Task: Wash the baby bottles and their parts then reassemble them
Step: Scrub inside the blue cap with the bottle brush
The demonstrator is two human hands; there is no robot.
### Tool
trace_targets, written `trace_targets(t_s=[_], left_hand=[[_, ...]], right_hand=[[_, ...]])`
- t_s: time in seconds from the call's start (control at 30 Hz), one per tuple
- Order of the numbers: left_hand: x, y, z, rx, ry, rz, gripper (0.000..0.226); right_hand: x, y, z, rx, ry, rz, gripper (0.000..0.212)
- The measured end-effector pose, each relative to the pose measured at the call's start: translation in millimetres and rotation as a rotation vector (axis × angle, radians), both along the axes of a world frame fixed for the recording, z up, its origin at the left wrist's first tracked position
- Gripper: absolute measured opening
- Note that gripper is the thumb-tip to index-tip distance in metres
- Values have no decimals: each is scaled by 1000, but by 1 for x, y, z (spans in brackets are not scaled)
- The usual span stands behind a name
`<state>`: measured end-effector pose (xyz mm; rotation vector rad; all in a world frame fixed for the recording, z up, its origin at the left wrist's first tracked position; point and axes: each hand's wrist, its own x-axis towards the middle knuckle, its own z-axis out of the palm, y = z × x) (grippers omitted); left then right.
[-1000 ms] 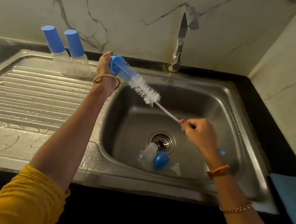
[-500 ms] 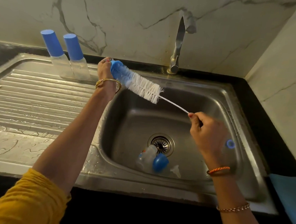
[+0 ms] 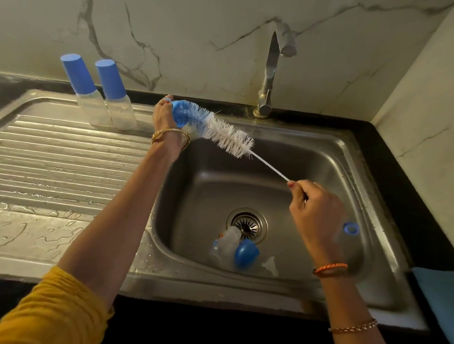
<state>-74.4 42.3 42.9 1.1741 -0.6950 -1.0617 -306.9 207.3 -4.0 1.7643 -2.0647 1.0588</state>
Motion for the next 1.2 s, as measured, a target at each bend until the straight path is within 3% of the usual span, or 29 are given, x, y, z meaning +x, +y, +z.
trace_targets(t_s=[0.07,0.17,0.23,0.3,0.4,0.47,0.57,0.63,0.7,0.77,0.87,1.07,1.2], left_hand=[[1,-2,-1,-11,-84,-13,44],[-3,-5,1,-22,-119,-65,36],[-7,-3,3,-60,-181,-96,37],[-8,2,3,-72,-232,-52,33],[-15,0,-1,-16,-179,-21,20],[-20,0,-6,67,-155,0,28],[-16,0,-8,163,-96,10,38],[-5,-1,-7,239,-44,21,39],[4,-2,-7,304,-30,40,37],[-4,8,-8,288,-119,-51,38],[-26,16,-22,334,-97,-169,40],[-47,29,-85,515,-293,-129,47],[-51,45,-128,612,-591,-296,47]], right_hand=[[6,-1,3,266,-308,92,33],[2,0,9,964,-1058,321,41],[-4,-3,5,1128,-1234,398,45],[-11,-5,5,1143,-1267,403,46],[-14,-4,13,1060,-1148,357,47],[-12,0,18,945,-1012,355,44],[-17,8,13,664,-670,337,39],[-34,13,6,466,-454,217,35],[-49,17,1,403,-411,107,33],[-49,16,-2,402,-376,73,32],[-31,6,-4,445,-283,23,32],[-44,-10,-11,514,-325,-14,32],[-48,-17,-18,509,-288,-16,33]])
